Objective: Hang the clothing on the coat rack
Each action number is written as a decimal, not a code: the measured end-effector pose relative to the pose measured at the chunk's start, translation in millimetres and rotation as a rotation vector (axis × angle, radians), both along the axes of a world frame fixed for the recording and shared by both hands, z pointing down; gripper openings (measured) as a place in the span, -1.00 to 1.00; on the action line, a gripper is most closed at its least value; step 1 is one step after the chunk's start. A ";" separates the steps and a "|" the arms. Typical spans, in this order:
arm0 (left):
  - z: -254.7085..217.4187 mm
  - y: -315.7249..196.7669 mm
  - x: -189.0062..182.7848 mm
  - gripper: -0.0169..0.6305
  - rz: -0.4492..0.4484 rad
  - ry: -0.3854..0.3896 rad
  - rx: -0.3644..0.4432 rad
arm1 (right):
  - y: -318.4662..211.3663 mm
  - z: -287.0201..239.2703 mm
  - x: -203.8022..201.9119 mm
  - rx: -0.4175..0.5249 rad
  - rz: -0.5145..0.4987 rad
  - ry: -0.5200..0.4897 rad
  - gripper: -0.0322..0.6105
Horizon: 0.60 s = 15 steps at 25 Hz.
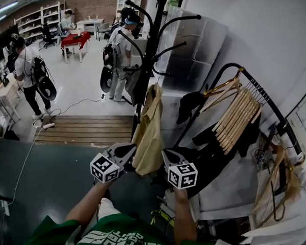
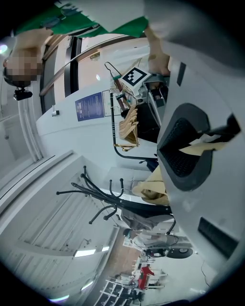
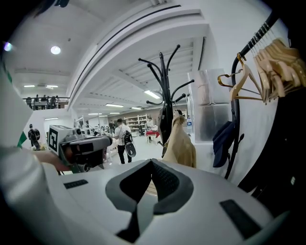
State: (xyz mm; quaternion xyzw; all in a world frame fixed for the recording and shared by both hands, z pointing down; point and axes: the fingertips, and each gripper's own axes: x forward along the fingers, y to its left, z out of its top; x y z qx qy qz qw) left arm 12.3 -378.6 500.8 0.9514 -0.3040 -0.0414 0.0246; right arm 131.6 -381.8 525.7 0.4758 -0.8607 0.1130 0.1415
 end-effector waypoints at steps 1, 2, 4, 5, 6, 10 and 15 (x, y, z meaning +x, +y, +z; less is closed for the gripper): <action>-0.2 1.3 -0.9 -0.94 -0.001 0.000 -0.001 | 1.4 0.6 0.2 -0.001 0.002 0.001 -0.87; -0.2 2.4 -1.9 -0.94 -0.002 -0.001 -0.002 | 2.6 1.0 0.2 -0.001 0.004 0.001 -0.87; 0.2 4.1 -3.8 -0.94 -0.003 -0.003 -0.003 | 4.3 1.3 0.0 0.000 0.007 0.001 -0.87; 0.4 4.8 -4.6 -0.94 -0.003 -0.005 -0.003 | 4.9 1.6 0.0 0.002 0.008 0.002 -0.87; 0.6 5.4 -5.1 -0.94 -0.003 -0.006 -0.002 | 5.5 2.0 0.0 0.003 0.009 0.003 -0.87; 1.1 7.5 -7.2 -0.94 0.000 -0.010 -0.002 | 7.4 3.1 -0.5 0.006 0.012 0.006 -0.87; 1.4 7.9 -9.9 -0.94 0.002 -0.015 -0.004 | 7.5 3.1 -0.8 0.014 0.015 0.009 -0.87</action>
